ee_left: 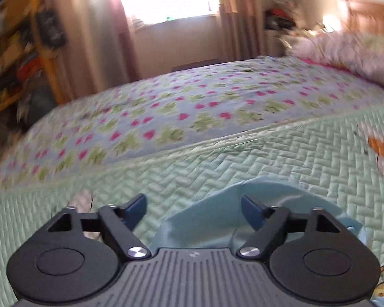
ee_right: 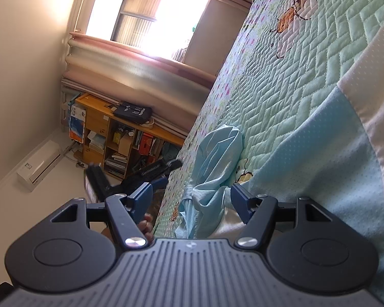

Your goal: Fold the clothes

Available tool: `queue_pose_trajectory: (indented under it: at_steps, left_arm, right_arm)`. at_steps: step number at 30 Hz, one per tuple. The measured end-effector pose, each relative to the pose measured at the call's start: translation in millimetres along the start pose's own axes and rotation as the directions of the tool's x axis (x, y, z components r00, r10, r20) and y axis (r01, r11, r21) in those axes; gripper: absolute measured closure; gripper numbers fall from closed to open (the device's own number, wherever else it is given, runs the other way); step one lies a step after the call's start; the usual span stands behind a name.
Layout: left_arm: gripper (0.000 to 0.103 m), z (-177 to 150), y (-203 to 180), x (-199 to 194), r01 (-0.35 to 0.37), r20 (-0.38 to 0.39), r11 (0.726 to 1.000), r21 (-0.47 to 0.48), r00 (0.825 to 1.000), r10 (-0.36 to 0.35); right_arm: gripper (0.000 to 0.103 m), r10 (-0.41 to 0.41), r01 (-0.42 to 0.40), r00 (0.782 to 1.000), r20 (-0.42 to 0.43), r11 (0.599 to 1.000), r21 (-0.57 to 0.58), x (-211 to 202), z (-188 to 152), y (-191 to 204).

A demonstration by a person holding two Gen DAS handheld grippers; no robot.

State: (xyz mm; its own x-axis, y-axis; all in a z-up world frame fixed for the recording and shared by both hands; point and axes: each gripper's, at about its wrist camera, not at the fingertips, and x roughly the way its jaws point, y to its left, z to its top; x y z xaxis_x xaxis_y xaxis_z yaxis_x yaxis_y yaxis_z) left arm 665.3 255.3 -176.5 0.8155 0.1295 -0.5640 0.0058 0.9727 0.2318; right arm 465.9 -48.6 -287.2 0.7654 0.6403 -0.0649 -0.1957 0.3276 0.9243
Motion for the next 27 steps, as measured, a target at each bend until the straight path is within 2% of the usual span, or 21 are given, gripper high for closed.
queue_pose_trajectory:
  at_steps: [2, 6, 9, 12, 14, 15, 16, 17, 21, 27]
  left_arm:
    - [0.007, 3, -8, 11, -0.014, -0.003, 1.000, 0.021, 1.000, 0.014]
    - [0.007, 1, -7, 34, -0.017, -0.058, 1.000, 0.025, 0.998, 0.019]
    - [0.006, -7, 0, 44, -0.026, -0.052, 0.999, 0.039, 0.998, 0.028]
    - [0.005, -14, 8, 54, 0.000, -0.074, 1.000, 0.022, 0.997, 0.001]
    - [0.011, -18, 11, 61, 0.046, -0.120, 0.999, 0.006, 0.992, -0.045]
    - [0.029, -17, 12, 60, 0.072, -0.123, 0.997, -0.008, 0.990, -0.072]
    - [0.080, -16, 13, 60, 0.098, -0.126, 0.995, -0.022, 0.987, -0.100]
    - [0.102, -16, 12, 58, 0.117, -0.128, 0.993, -0.026, 0.985, -0.119]
    - [0.102, -18, -10, 45, 0.135, -0.131, 0.986, 0.103, 0.984, -0.121]
    - [0.102, -8, -18, 4, 0.113, -0.008, 0.980, 0.164, 0.994, -0.113]
  right_arm:
    - [0.034, 0.003, -0.003, 1.000, 0.000, 1.000, 0.003, 0, 0, -1]
    - [0.034, 0.013, -0.013, 1.000, 0.002, 1.000, 0.019, -2, 1, -5]
    - [0.034, 0.012, -0.012, 1.000, 0.003, 1.000, 0.018, -2, 1, -6]
    - [0.034, 0.002, -0.002, 1.000, 0.002, 1.000, 0.000, -1, -1, -5]
    - [0.034, -0.005, 0.005, 1.000, 0.001, 1.000, -0.014, -1, -2, -3]
    - [0.034, -0.008, 0.008, 1.000, 0.000, 1.000, -0.019, -1, -2, -3]
    - [0.034, -0.011, 0.011, 1.000, 0.000, 1.000, -0.024, -1, -2, -2]
    - [0.034, -0.012, 0.012, 1.000, -0.001, 1.000, -0.027, 0, -2, -2]
    - [0.034, -0.015, 0.014, 1.000, -0.005, 0.999, -0.029, 0, -2, -2]
    - [0.034, -0.012, 0.012, 1.000, -0.007, 1.000, -0.026, 0, 0, -1]
